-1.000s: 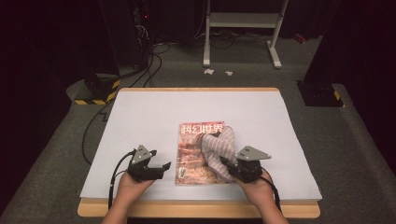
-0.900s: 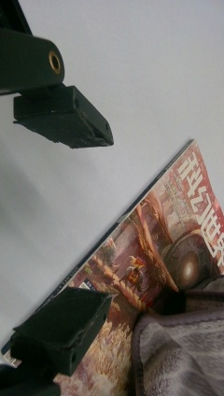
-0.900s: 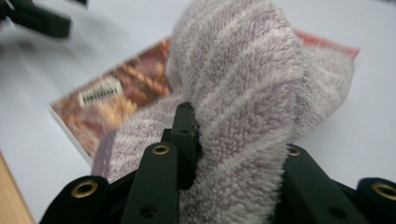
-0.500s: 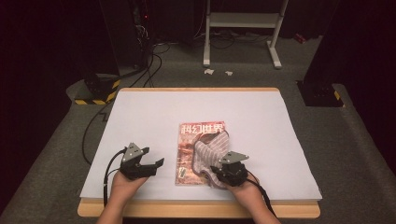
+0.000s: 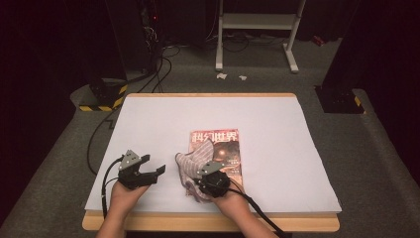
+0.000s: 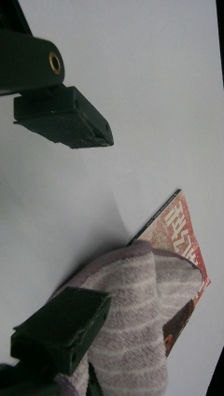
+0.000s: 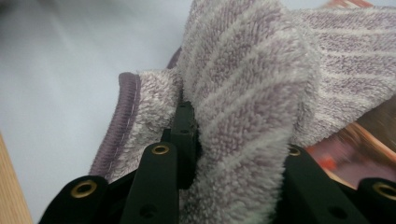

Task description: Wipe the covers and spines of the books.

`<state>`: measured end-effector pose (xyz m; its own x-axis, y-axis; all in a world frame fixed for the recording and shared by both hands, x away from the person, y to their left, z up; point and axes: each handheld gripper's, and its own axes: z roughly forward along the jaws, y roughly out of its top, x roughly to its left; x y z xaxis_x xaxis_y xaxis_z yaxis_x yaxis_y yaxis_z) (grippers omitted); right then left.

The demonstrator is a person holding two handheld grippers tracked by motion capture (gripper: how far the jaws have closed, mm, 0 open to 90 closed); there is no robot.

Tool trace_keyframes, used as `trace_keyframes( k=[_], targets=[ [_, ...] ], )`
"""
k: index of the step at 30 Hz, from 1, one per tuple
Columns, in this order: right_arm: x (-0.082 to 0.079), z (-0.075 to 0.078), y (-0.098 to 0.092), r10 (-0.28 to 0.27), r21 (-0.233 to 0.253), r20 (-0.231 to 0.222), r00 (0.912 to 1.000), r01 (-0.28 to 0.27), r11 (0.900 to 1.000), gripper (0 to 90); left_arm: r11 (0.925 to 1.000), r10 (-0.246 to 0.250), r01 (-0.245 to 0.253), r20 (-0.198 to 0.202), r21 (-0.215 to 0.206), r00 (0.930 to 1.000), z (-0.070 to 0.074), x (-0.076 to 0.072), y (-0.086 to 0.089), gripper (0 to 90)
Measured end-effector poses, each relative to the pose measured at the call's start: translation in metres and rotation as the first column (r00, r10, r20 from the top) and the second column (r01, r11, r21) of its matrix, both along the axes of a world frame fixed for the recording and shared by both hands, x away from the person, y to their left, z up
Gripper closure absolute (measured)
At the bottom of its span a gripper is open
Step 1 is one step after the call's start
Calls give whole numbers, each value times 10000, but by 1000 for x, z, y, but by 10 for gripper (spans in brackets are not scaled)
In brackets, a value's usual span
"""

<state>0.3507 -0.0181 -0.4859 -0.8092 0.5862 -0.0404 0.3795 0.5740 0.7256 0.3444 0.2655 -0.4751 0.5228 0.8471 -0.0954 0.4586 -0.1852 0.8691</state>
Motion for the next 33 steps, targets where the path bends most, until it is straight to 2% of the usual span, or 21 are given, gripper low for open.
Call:
trace_keyframes(
  k=[1,4,7,10,17,21,22,24,28,33],
  targets=[
    [0,0,7,72,8,32,10000,-72,10000,715,10000,9,-9,8,-6,10000,0,0,0,213],
    [0,0,13,144,32,64,9999,-144,9999,712,10000,10,-10,6,-28,10000,0,0,1,213],
    [1,-1,11,133,28,79,9999,-134,9999,710,10000,-12,12,1,-6,10000,0,0,0,213],
    [1,-2,1,-59,50,77,10000,59,10000,708,10000,-59,59,-26,31,10000,-1,0,-2,213],
    [1,-2,-47,-936,198,66,9956,934,9954,708,9996,-212,214,-94,170,9997,-4,1,-9,213],
    [-2,-2,-70,-1387,220,98,9903,1385,9901,708,9996,-247,248,-84,166,9997,-4,1,-11,213],
    [-4,-2,-84,-1671,177,112,9859,1669,9858,708,9995,-254,255,-82,176,9996,-4,2,-11,213],
    [-4,-2,-89,-1774,164,120,9841,1772,9840,709,9995,-274,276,-79,173,9996,-4,2,-12,213],
    [-8,-1,-117,-2329,199,130,9724,2326,9724,709,9993,-318,320,-88,206,9995,-5,3,-13,213],
    [-10,0,-126,-2516,220,141,9677,2513,9677,708,9991,-354,356,-78,224,9993,-5,3,-15,213]
  ],
)
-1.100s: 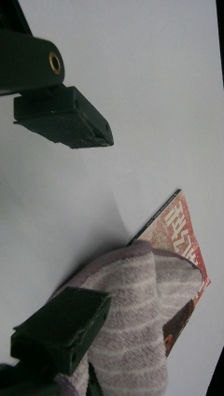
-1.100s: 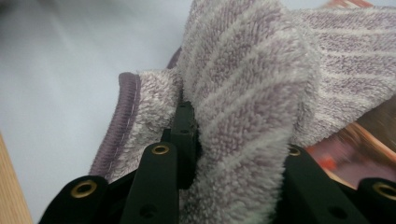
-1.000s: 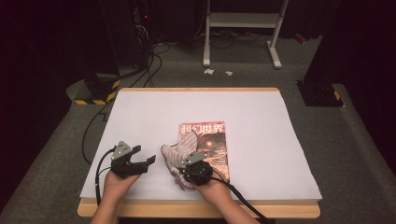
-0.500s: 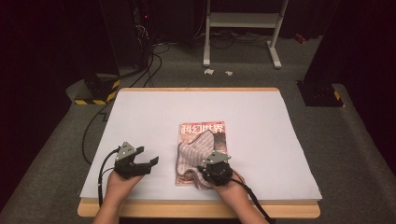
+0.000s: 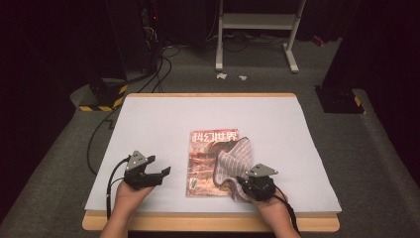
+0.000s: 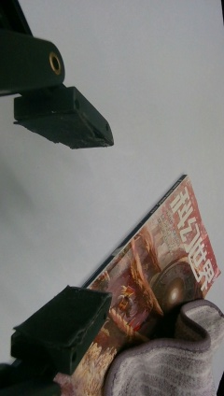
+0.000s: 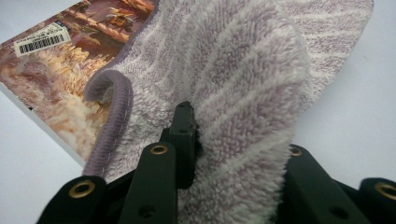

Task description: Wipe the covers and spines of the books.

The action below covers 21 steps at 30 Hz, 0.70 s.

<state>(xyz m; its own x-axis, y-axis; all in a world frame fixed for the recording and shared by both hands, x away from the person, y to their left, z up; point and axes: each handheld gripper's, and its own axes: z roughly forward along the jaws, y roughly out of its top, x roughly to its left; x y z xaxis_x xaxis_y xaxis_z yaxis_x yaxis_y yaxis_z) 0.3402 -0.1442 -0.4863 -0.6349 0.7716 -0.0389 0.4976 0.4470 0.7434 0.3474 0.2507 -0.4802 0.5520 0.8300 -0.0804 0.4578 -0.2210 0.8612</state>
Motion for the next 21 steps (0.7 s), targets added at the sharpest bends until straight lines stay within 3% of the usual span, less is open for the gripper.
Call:
trace_keyframes(
  k=[6,12,21],
  targets=[
    [0,1,9,105,-122,73,9999,-104,9999,710,10000,-11,11,8,18,10000,0,0,1,213],
    [2,0,32,568,-147,-16,9984,-568,9983,707,9999,69,-68,92,-126,9999,1,-1,3,213],
    [6,-1,86,1600,-230,-47,9871,-1601,9868,706,9995,233,-230,125,-216,9997,2,-2,11,214]
  ],
)
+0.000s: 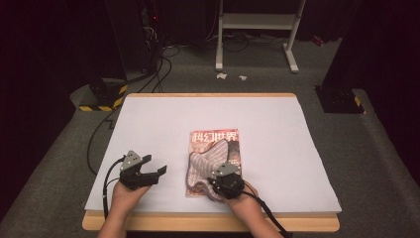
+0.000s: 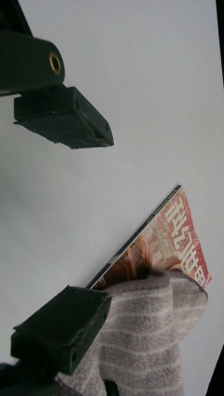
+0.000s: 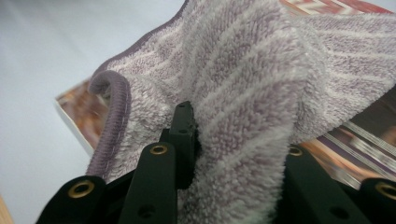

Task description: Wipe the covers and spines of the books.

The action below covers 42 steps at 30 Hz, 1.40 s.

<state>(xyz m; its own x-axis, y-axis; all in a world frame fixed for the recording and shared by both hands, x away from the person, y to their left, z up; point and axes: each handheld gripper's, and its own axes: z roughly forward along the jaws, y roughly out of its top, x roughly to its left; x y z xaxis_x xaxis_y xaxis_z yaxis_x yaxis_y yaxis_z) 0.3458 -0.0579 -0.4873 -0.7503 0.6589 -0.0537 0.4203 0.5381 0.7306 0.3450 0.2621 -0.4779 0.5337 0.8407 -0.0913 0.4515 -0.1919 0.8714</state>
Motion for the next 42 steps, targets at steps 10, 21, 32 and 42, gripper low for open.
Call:
trace_keyframes(
  k=[10,21,32,42],
  targets=[
    [0,-1,48,763,-15,24,9971,-763,9971,706,9997,149,-148,98,-197,9998,2,-2,7,216],
    [1,-1,80,1077,-1,64,9942,-1077,9942,703,9997,139,-137,101,-205,9999,2,-2,8,216],
    [1,-2,29,155,63,146,9998,-156,9999,702,9999,91,-91,5,-43,10000,0,-1,3,216],
    [-2,-2,-44,-1104,103,228,9936,1101,9939,702,9999,17,-17,-63,100,10000,-2,2,-2,216]
  ],
)
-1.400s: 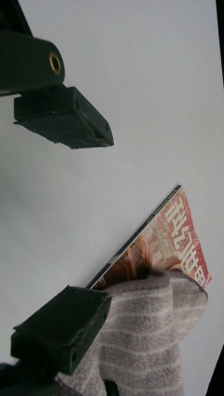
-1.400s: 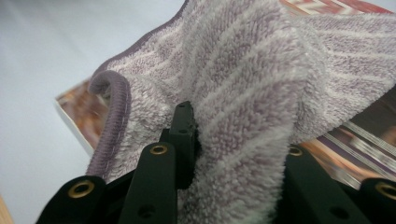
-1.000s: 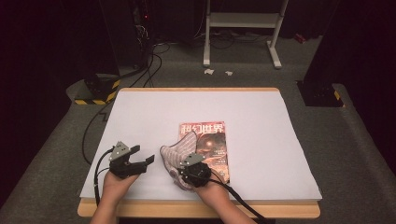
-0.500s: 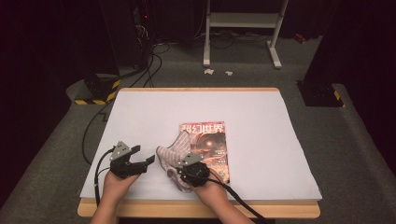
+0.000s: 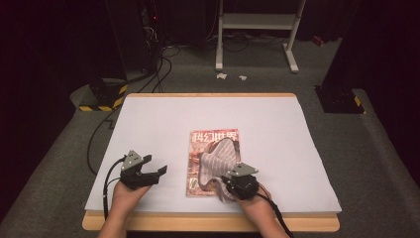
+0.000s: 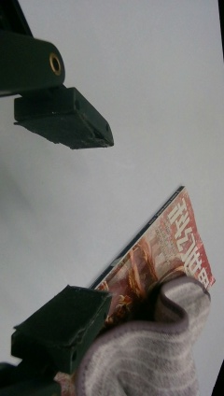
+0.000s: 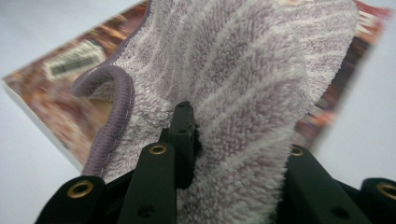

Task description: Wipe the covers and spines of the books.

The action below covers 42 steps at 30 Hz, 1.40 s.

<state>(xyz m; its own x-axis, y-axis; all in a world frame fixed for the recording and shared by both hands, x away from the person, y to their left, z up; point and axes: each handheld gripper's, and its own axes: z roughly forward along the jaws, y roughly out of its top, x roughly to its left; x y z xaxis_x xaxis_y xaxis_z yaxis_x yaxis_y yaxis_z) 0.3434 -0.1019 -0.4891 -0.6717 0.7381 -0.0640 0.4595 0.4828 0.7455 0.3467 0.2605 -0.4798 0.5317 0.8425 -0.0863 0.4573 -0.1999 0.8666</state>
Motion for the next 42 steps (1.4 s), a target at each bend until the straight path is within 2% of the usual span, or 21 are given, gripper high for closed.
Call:
trace_keyframes(
  k=[1,4,5,11,23,25,29,32,35,38,42],
  targets=[
    [-1,0,-13,-291,62,-8,9996,291,9996,702,10000,-1,1,-5,4,10000,0,0,0,216],
    [-2,0,-24,-494,126,-21,9988,494,9987,702,10000,-5,5,-18,-9,10000,0,1,-1,216],
    [-3,1,-34,-656,240,-122,9978,659,9975,704,10000,-8,8,-12,-2,10000,0,1,-1,216],
    [-2,3,-39,-754,225,-118,9971,757,9969,707,10000,-7,7,-32,13,10000,-1,1,-1,216],
    [7,22,-25,-724,390,382,9966,709,9967,707,10000,-10,10,-17,-37,10000,0,0,1,216],
    [19,30,-21,-849,498,483,9952,825,9953,707,10000,4,-4,-5,-64,10000,0,0,2,216],
    [38,34,-17,-1132,480,454,9925,1110,9927,706,10000,24,-24,-6,-88,10000,0,-1,3,216],
    [53,30,-13,-1308,357,314,9909,1297,9909,705,10000,34,-34,-18,-94,10000,0,-1,4,216],
    [65,19,-8,-1416,-63,7,9899,1416,9899,704,9999,30,-30,-29,-105,10000,-1,-1,4,216],
    [70,8,0,-1374,-279,-233,9902,1368,9902,704,10000,4,-5,-36,-97,10000,-1,-1,4,216],
    [68,6,19,-935,-395,-181,9955,928,9949,704,9999,-5,5,-18,-154,10000,0,-1,4,216]
  ],
)
